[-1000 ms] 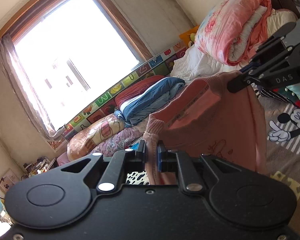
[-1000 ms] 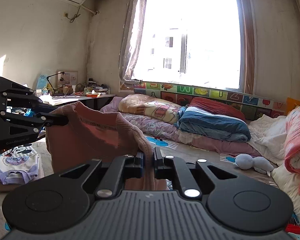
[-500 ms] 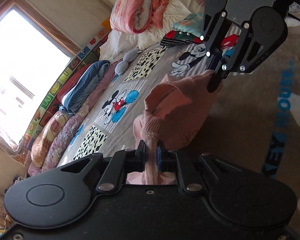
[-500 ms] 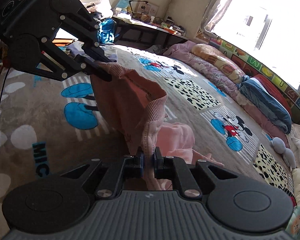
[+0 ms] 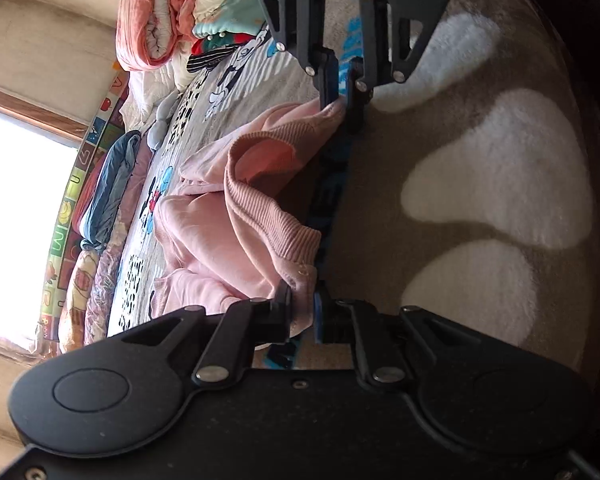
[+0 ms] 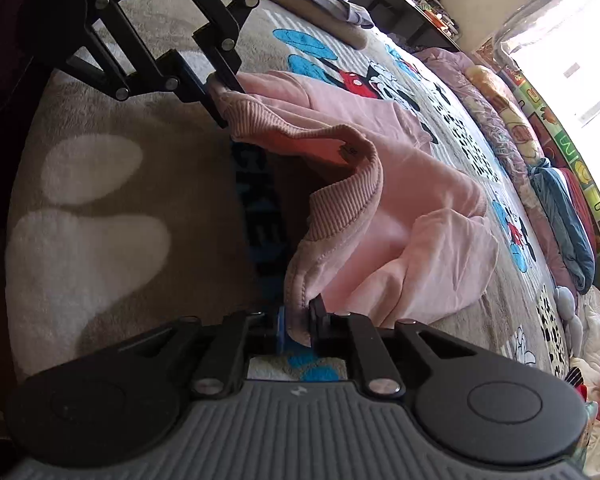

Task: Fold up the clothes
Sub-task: 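Lay the sweatshirt flat on the bed and open both grippers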

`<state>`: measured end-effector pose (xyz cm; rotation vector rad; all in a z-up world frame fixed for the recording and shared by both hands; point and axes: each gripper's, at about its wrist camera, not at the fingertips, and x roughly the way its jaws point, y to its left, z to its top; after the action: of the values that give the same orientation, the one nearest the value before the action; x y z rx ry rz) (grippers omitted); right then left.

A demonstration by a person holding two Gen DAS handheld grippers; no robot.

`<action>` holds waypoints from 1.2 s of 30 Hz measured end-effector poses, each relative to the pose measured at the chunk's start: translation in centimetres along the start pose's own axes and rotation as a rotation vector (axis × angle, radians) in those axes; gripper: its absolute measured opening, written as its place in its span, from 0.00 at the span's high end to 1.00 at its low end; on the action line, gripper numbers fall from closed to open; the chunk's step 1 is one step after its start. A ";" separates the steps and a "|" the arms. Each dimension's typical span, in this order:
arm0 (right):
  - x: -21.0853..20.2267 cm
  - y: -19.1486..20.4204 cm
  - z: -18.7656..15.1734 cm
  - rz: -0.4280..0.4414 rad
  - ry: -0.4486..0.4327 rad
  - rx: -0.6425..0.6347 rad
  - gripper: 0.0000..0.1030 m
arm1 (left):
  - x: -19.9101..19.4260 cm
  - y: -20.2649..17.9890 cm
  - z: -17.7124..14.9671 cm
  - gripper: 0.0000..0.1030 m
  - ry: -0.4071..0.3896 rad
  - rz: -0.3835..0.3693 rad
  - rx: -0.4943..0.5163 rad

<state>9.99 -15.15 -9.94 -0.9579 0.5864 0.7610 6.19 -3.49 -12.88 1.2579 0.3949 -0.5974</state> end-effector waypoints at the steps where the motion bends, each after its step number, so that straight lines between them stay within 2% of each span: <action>1: -0.2 0.3 -0.2 -0.004 0.008 0.004 0.83 | -0.1 -0.5 -0.3 0.92 0.008 0.006 0.011; 4: -1.1 0.5 -0.8 -0.015 0.021 0.023 0.81 | -0.8 -0.9 -1.2 0.92 0.030 -0.025 0.016; 6: -2.0 0.5 -1.3 -0.024 0.020 0.039 0.79 | -1.4 -0.9 -1.6 0.92 0.038 -0.020 -0.013; 8: -2.8 0.5 -1.5 -0.045 0.025 0.037 0.76 | -2.2 -0.4 -1.8 0.92 0.045 -0.018 -0.093; 9: -3.2 0.8 -1.6 -0.069 0.022 0.028 0.70 | -2.6 0.0 -1.8 0.92 0.043 -0.018 -0.152; 10: -3.6 1.0 -1.6 -0.095 0.014 0.019 0.65 | -2.9 0.8 -1.7 0.91 0.038 -0.023 -0.237; 11: -4.0 1.2 -1.5 -0.113 0.000 0.012 0.63 | -2.9 1.8 -1.6 0.89 0.041 -0.040 -0.351; 12: -4.3 1.4 -1.4 -0.121 -0.016 0.007 0.63 | -2.8 2.9 -1.8 0.79 0.049 -0.063 -0.489; 13: -4.4 1.7 -1.1 -0.124 -0.030 0.005 0.63 | -2.5 4.0 -2.2 0.64 0.057 -0.085 -0.635; 15: -4.3 1.5 -0.5 -0.121 -0.039 0.043 0.62 | -2.0 6.1 -3.3 0.59 0.071 -0.127 -0.930; 17: -4.5 -0.2 -0.2 -0.083 -0.073 0.249 0.61 | -1.8 7.4 -5.4 0.59 0.073 -0.161 -1.237; 19: -5.2 -2.8 -1.2 -0.022 -0.151 0.544 0.57 | -1.7 7.7 -7.3 0.60 0.059 -0.201 -1.492; 21: -5.4 -5.2 -3.8 0.019 -0.223 0.900 0.52 | -1.3 7.7 -8.9 0.60 0.061 -0.244 -1.740; 22: -5.1 -5.7 -5.4 0.041 -0.250 1.063 0.49 | -1.1 7.5 -9.4 0.60 0.063 -0.263 -1.830; 24: -4.3 -6.5 -8.5 0.083 -0.293 1.363 0.48 | -1.2 7.1 -9.9 0.60 0.060 -0.289 -1.949; 26: -2.8 -5.9 -10.6 0.120 -0.295 1.547 0.47 | -1.0 6.7 -9.7 0.60 0.059 -0.295 -2.028; 28: -1.4 -4.9 -11.8 0.171 -0.301 1.664 0.45 | -0.7 6.1 -9.7 0.60 0.061 -0.297 -2.085; 31: 0.5 -2.7 -13.1 0.242 -0.359 1.816 0.45 | -0.2 5.2 -10.0 0.60 0.061 -0.272 -2.167; 34: 1.1 -1.7 -14.1 0.226 -0.446 1.910 0.45 | 0.3 4.1 -10.9 0.60 0.013 -0.258 -2.277; 36: 1.6 -1.6 -14.2 0.211 -0.484 1.939 0.45 | 0.7 4.0 -11.2 0.60 0.000 -0.256 -2.310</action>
<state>10.63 -27.70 -16.86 1.0551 0.6707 0.2719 9.68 7.89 -13.24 -1.0161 0.8149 -0.0423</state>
